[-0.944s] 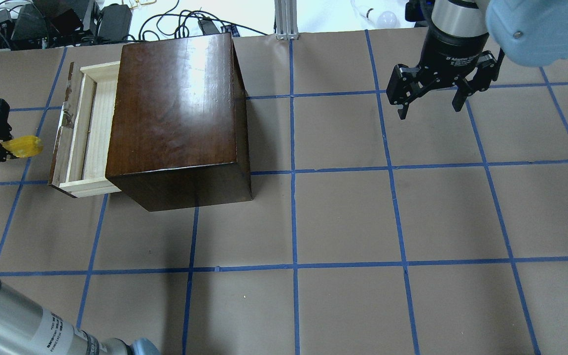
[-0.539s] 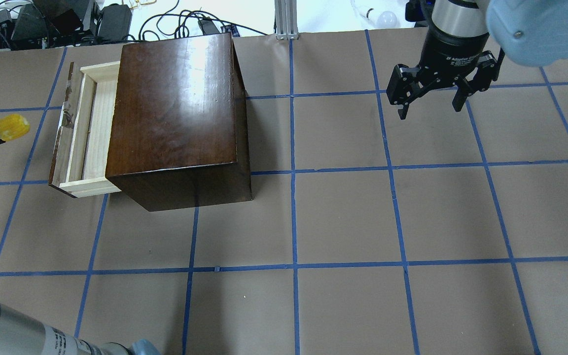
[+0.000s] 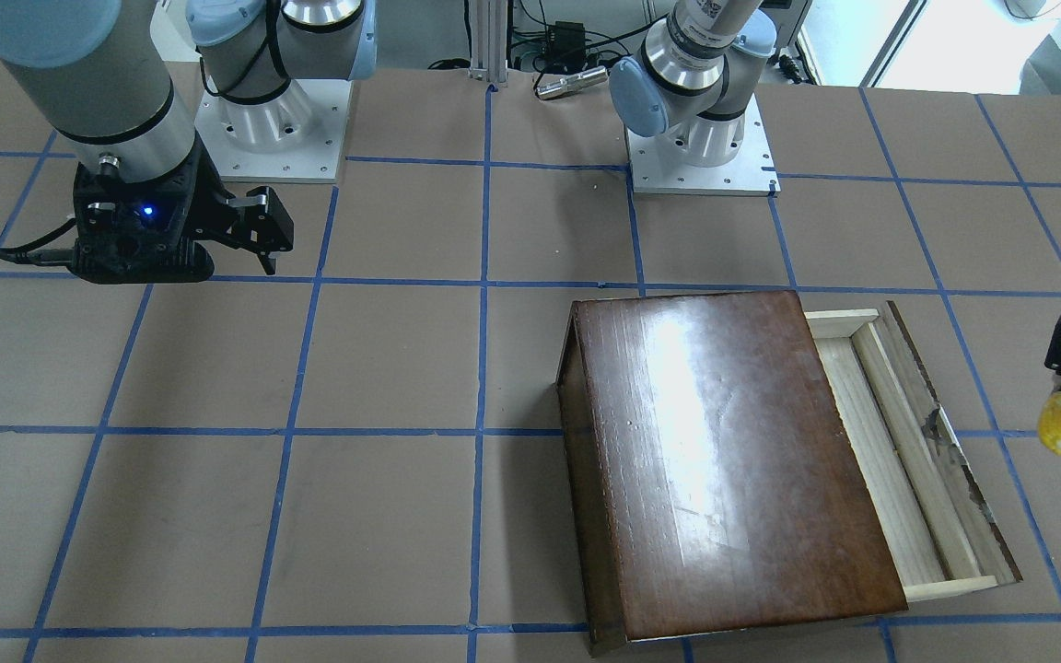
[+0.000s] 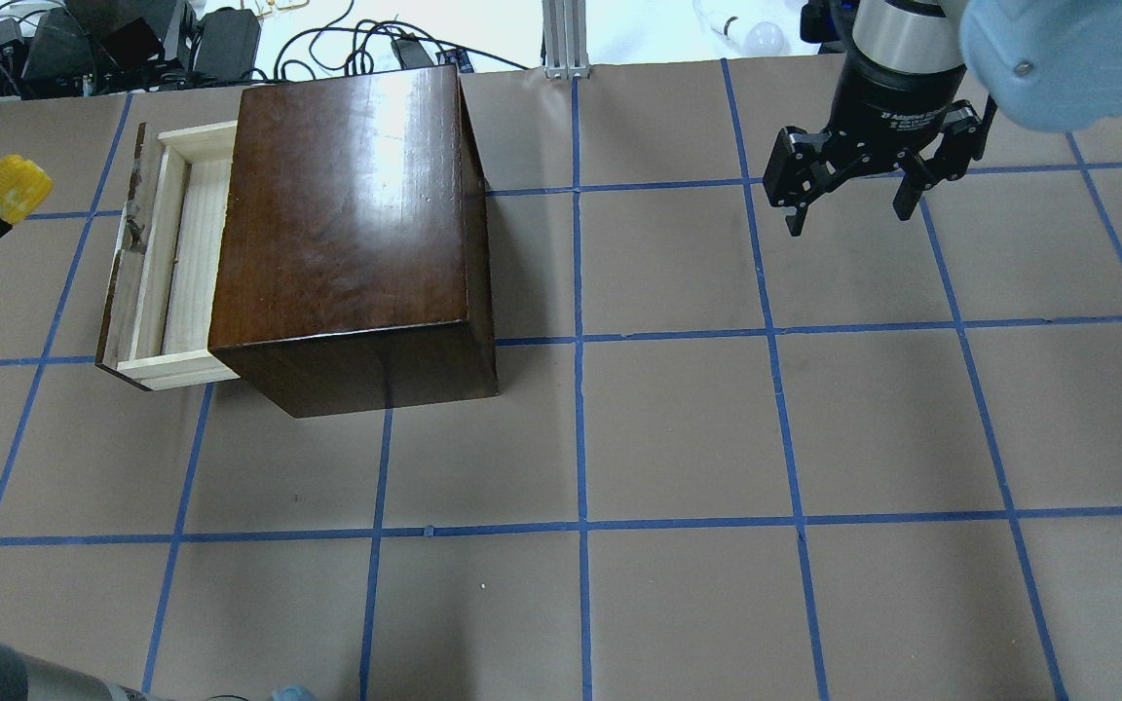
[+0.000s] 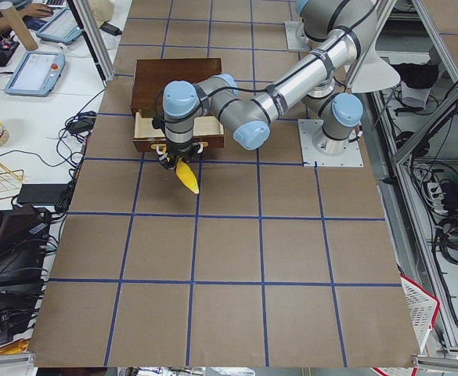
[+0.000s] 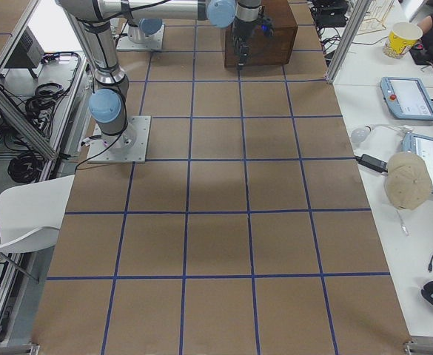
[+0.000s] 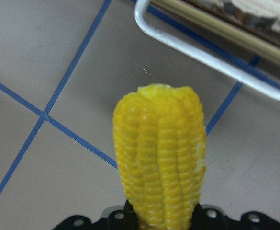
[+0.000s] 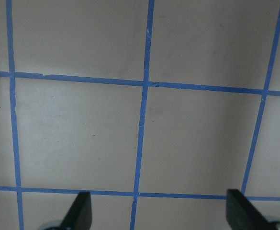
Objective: Open drawer and put corn inside
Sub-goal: 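Carry the corn over the open drawer and lower it inside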
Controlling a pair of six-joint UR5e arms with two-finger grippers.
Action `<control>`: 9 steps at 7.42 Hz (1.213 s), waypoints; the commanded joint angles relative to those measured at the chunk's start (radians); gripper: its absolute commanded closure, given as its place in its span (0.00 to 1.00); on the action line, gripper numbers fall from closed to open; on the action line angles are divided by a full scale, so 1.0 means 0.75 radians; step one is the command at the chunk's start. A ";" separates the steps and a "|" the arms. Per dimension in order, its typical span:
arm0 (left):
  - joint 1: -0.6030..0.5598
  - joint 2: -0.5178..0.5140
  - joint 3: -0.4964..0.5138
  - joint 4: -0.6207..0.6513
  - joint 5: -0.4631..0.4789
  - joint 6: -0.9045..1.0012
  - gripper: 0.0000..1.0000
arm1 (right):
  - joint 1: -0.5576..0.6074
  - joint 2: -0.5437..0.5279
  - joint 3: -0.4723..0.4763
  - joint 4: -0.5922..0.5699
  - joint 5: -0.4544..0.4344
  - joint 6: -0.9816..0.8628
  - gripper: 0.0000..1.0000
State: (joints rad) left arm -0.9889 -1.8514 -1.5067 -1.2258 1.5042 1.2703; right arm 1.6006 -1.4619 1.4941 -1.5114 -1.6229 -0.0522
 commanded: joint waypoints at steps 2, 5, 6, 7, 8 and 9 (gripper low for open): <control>-0.162 0.045 0.006 -0.194 0.027 -0.722 1.00 | -0.001 0.000 0.000 -0.001 0.000 0.000 0.00; -0.264 0.037 -0.006 -0.239 0.003 -1.177 1.00 | -0.001 0.000 0.000 -0.001 0.000 0.000 0.00; -0.267 0.014 -0.012 -0.221 -0.001 -1.253 1.00 | -0.001 0.000 0.000 0.001 0.000 0.000 0.00; -0.267 -0.002 -0.010 -0.219 0.003 -1.262 1.00 | 0.001 0.000 0.000 0.001 0.000 0.000 0.00; -0.267 -0.022 -0.012 -0.211 0.001 -1.290 1.00 | 0.001 0.002 0.000 0.001 0.000 0.000 0.00; -0.267 -0.049 -0.012 -0.142 -0.003 -1.345 1.00 | -0.001 0.000 0.000 0.001 0.000 0.000 0.00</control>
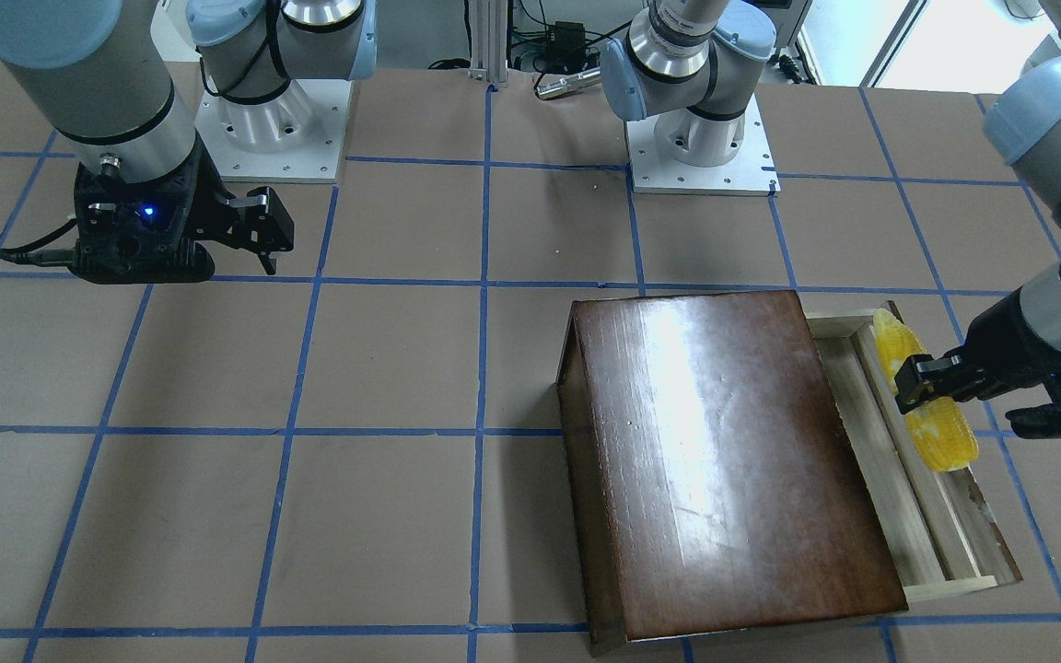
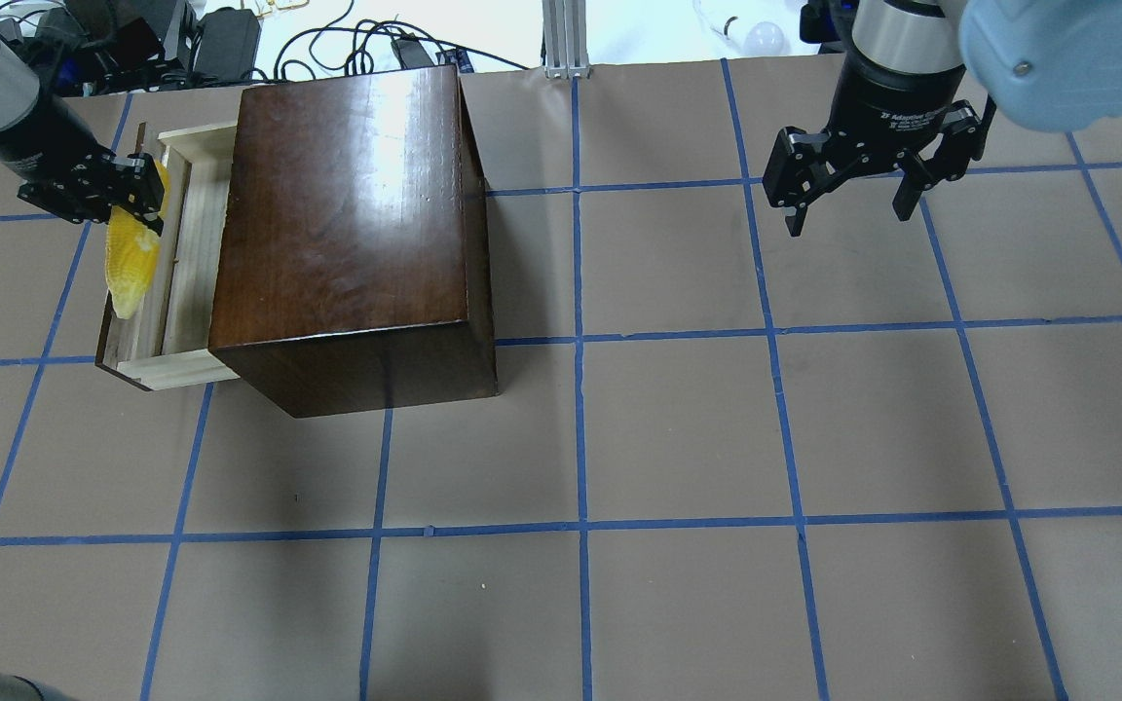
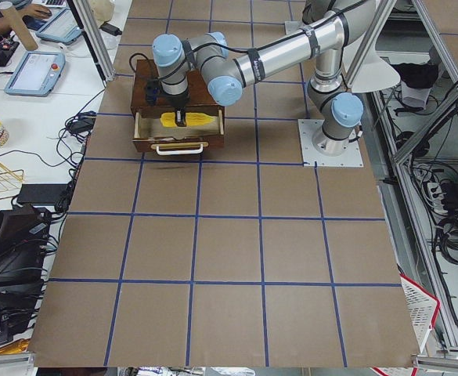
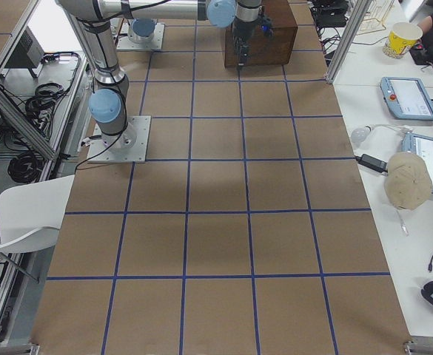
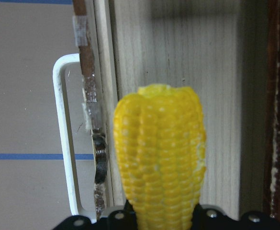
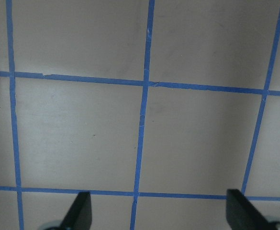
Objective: Open drawer and put corn inside
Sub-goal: 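Carry the corn over the open drawer and lower it inside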
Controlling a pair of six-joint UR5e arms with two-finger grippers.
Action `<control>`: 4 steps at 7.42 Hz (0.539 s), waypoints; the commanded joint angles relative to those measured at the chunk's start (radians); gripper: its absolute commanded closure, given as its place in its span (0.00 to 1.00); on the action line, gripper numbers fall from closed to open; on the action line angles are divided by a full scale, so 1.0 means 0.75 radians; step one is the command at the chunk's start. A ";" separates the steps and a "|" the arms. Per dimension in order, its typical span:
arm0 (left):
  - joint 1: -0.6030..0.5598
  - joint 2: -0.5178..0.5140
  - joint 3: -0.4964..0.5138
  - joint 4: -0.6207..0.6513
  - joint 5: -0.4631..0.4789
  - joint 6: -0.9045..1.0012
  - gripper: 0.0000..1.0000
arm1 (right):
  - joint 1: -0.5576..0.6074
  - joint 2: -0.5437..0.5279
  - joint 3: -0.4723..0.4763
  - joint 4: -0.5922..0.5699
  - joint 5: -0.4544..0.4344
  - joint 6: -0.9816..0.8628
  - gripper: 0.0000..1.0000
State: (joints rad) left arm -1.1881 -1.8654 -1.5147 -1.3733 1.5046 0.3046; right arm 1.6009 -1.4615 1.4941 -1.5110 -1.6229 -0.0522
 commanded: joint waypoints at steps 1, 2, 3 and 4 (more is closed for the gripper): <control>-0.005 -0.047 -0.007 0.062 -0.002 -0.079 1.00 | -0.001 -0.001 0.000 -0.002 0.000 0.000 0.00; -0.011 -0.055 -0.011 0.062 -0.004 -0.077 1.00 | -0.001 0.001 0.000 0.000 0.000 0.000 0.00; -0.017 -0.055 -0.013 0.054 0.000 -0.057 1.00 | -0.001 -0.001 0.000 0.000 0.000 0.000 0.00; -0.046 -0.055 -0.013 0.050 0.012 -0.042 1.00 | -0.001 -0.001 0.000 0.000 0.000 0.000 0.00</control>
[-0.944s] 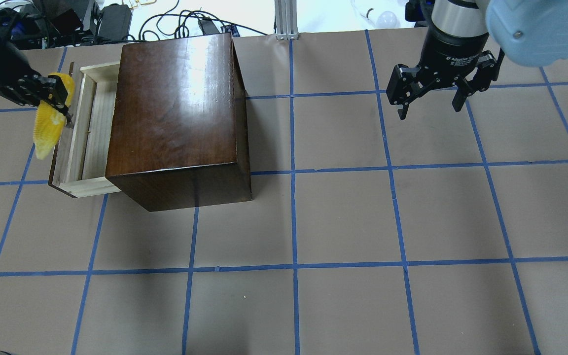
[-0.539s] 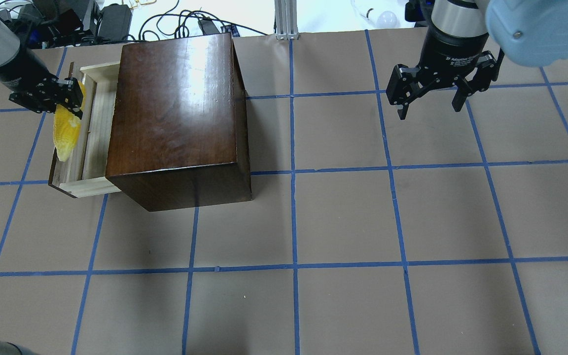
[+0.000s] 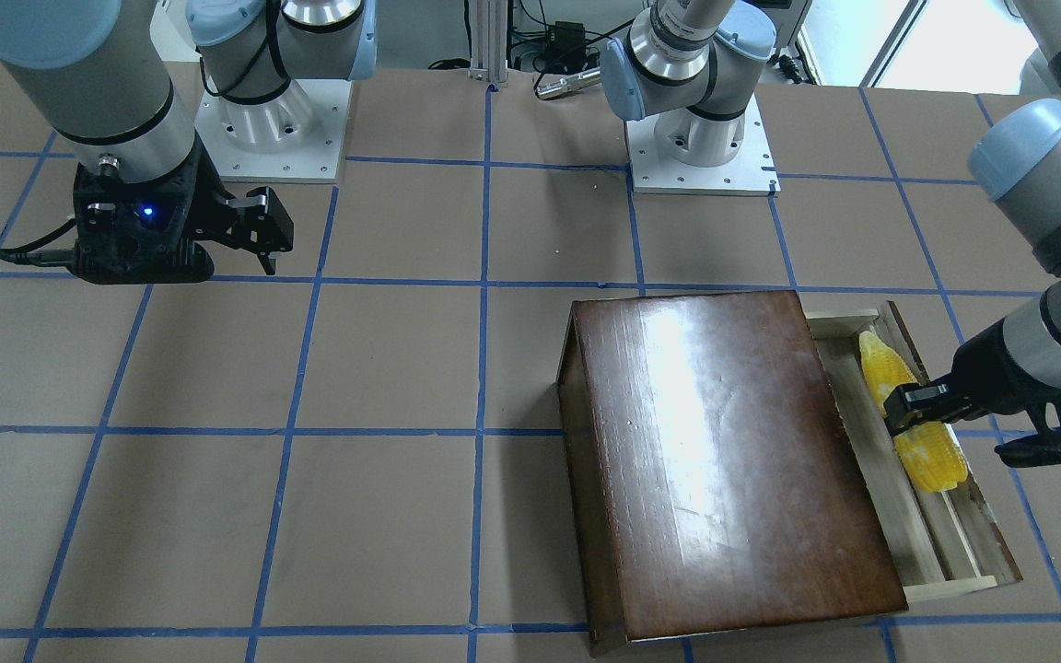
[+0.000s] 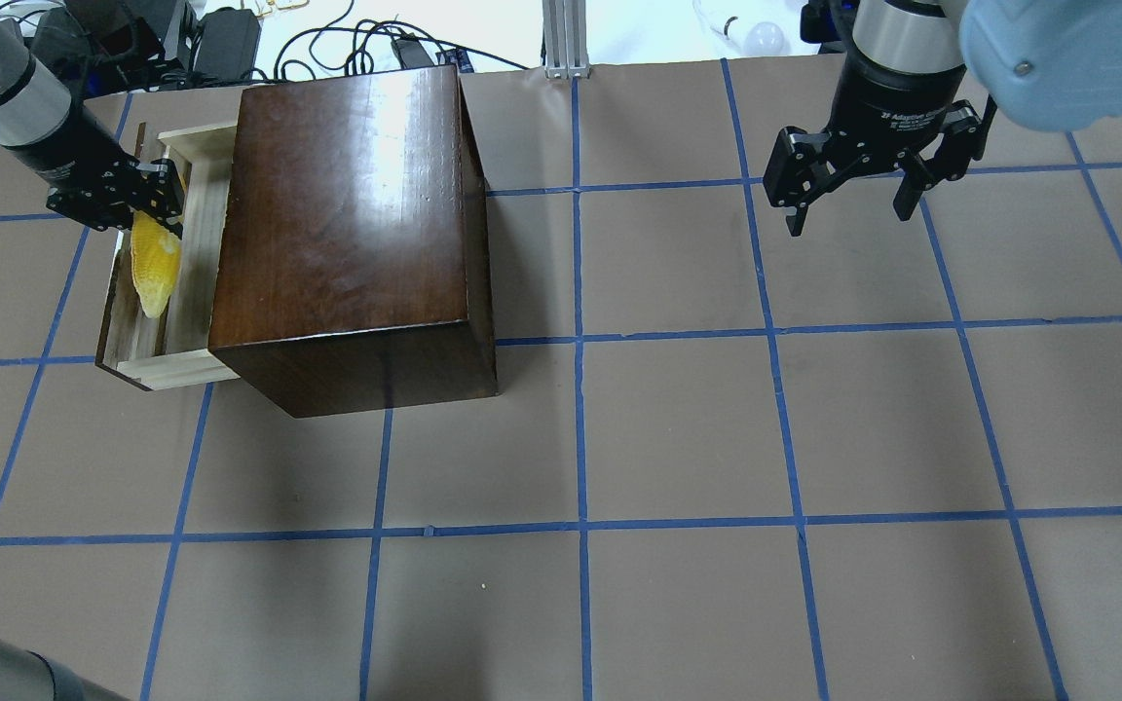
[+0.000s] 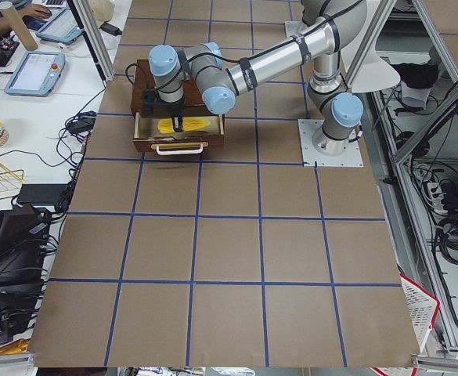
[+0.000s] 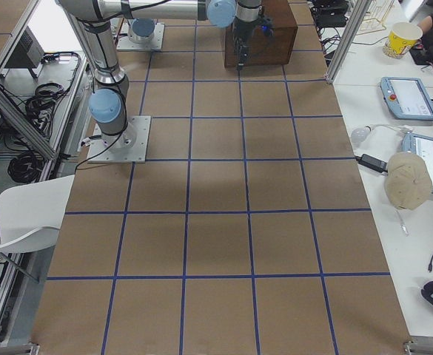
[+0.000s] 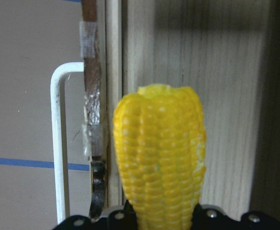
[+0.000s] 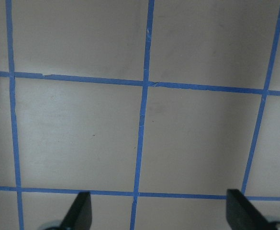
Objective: Open drawer and put corn inside
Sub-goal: 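Carry the corn over the open drawer and lower it inside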
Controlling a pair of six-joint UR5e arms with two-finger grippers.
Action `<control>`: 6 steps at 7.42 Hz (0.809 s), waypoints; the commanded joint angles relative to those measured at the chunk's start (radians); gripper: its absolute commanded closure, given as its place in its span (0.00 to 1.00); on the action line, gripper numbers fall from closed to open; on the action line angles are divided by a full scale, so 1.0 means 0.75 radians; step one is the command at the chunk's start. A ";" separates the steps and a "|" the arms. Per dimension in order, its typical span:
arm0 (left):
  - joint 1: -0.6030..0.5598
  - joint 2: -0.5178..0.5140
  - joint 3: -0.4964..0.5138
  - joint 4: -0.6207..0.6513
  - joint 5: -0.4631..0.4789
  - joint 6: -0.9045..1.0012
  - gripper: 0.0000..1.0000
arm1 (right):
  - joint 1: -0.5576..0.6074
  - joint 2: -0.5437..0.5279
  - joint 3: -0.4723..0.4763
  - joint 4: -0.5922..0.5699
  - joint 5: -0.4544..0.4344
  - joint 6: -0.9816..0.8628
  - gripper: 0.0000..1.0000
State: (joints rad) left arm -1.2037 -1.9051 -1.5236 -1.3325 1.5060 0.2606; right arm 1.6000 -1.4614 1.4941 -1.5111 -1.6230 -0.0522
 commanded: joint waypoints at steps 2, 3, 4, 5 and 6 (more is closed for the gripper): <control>-0.048 -0.008 -0.004 -0.009 0.015 0.069 1.00 | 0.000 -0.001 0.000 0.000 0.000 0.000 0.00; -0.044 -0.016 -0.008 -0.007 0.015 0.102 1.00 | 0.000 -0.001 0.000 0.000 0.000 0.000 0.00; -0.044 -0.023 -0.008 -0.007 0.017 0.103 1.00 | 0.000 0.001 0.000 0.000 0.000 0.000 0.00; -0.044 -0.025 -0.008 -0.003 0.017 0.103 0.94 | 0.000 -0.001 0.000 -0.002 0.000 0.000 0.00; -0.044 -0.027 -0.008 -0.001 0.017 0.103 0.68 | 0.000 -0.001 0.000 0.000 0.000 0.000 0.00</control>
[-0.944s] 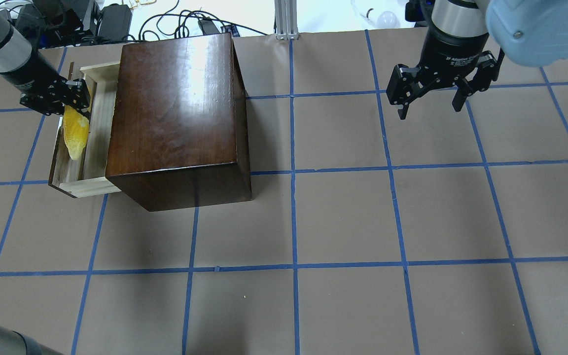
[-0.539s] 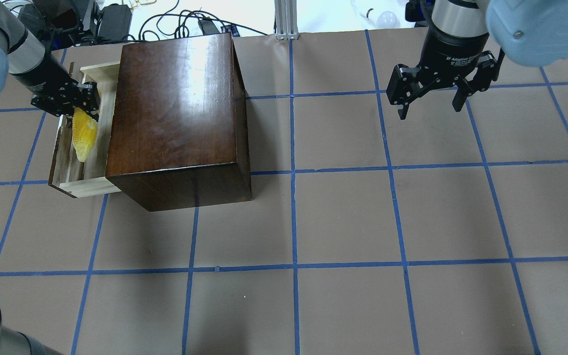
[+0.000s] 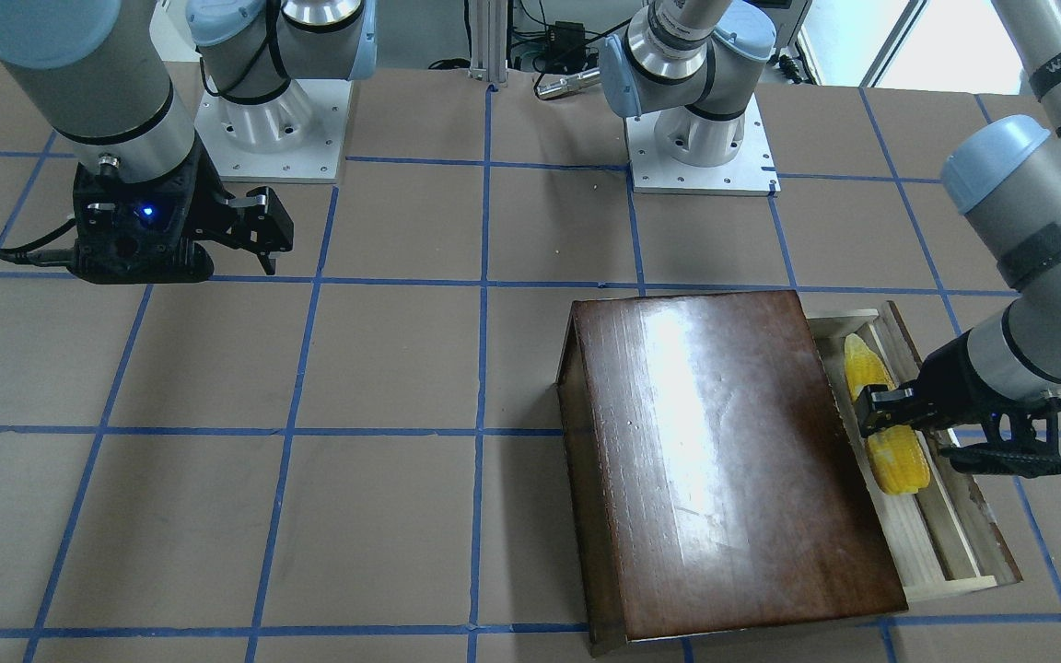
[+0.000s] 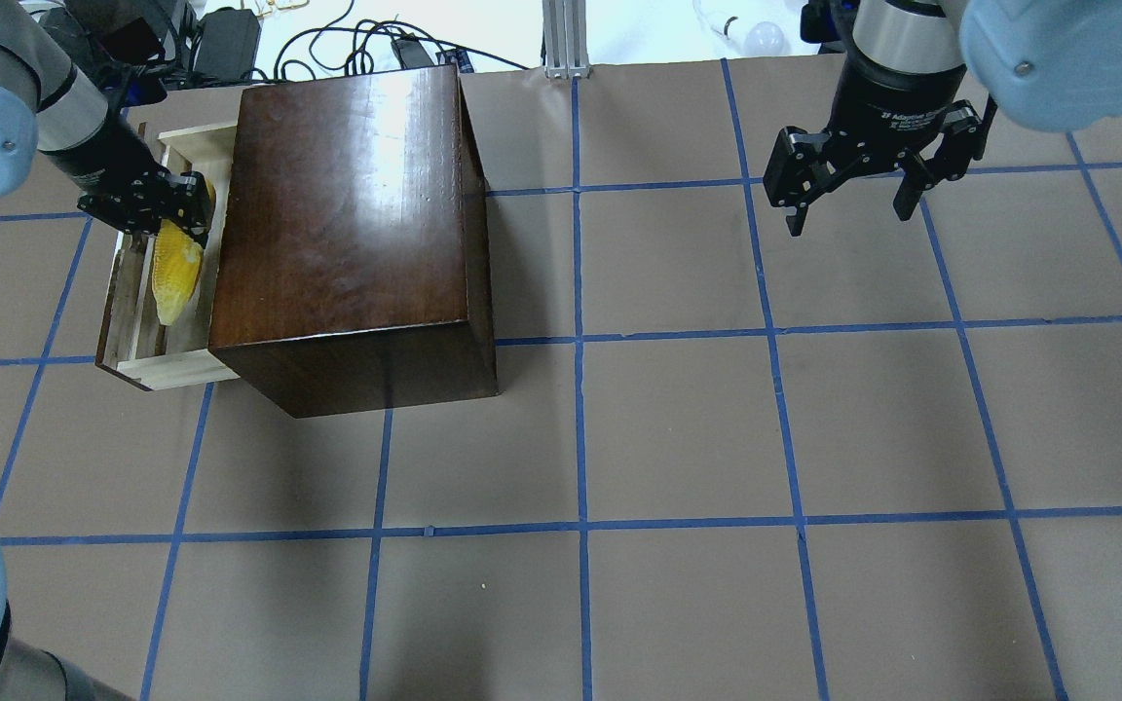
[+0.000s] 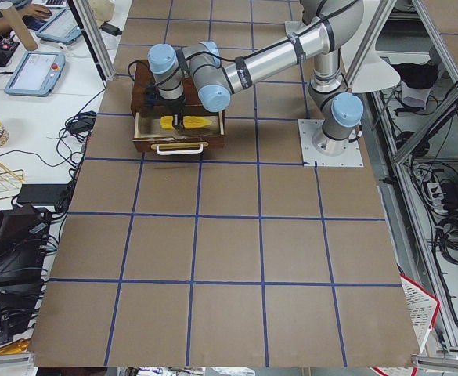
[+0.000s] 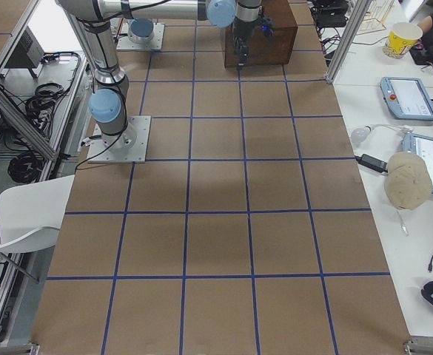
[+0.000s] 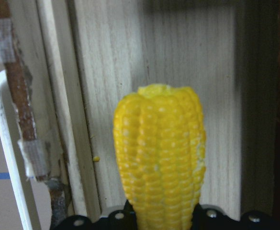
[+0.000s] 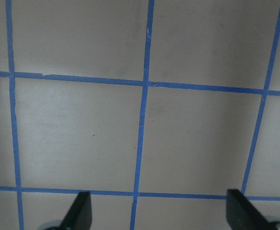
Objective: Open drawer and put corn inside
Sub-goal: 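Carry the corn over the open drawer and lower it inside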
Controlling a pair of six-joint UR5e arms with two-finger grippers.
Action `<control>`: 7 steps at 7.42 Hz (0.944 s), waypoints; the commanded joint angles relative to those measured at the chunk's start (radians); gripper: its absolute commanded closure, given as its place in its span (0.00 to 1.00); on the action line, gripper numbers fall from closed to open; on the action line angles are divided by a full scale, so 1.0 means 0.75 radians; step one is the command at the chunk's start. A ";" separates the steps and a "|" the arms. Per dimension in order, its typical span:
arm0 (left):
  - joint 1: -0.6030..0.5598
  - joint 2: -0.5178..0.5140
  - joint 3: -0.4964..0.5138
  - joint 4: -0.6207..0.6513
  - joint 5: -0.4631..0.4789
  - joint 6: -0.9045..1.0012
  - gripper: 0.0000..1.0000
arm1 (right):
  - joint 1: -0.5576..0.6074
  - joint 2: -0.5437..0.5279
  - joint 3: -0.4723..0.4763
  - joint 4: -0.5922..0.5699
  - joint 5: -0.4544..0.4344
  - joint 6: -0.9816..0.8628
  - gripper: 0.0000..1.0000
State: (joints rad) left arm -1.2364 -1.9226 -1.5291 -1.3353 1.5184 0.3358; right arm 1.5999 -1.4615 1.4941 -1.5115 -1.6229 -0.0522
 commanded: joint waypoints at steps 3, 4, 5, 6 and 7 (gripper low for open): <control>0.004 0.007 0.006 -0.005 0.002 0.000 0.28 | 0.000 0.002 0.000 0.001 0.000 0.000 0.00; 0.004 0.025 0.004 -0.007 0.004 0.000 0.24 | 0.002 0.002 0.000 0.001 0.000 0.000 0.00; 0.004 0.035 0.004 -0.013 0.004 0.000 0.22 | 0.000 0.000 0.000 0.001 0.000 0.000 0.00; 0.006 0.039 0.006 -0.019 0.004 0.000 0.22 | 0.000 -0.001 0.000 0.001 0.000 0.000 0.00; 0.004 0.050 0.018 -0.050 0.004 -0.002 0.22 | 0.000 -0.001 0.000 0.001 0.000 0.000 0.00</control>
State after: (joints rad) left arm -1.2327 -1.8939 -1.5229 -1.3529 1.5216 0.3356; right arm 1.6002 -1.4616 1.4941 -1.5110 -1.6230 -0.0521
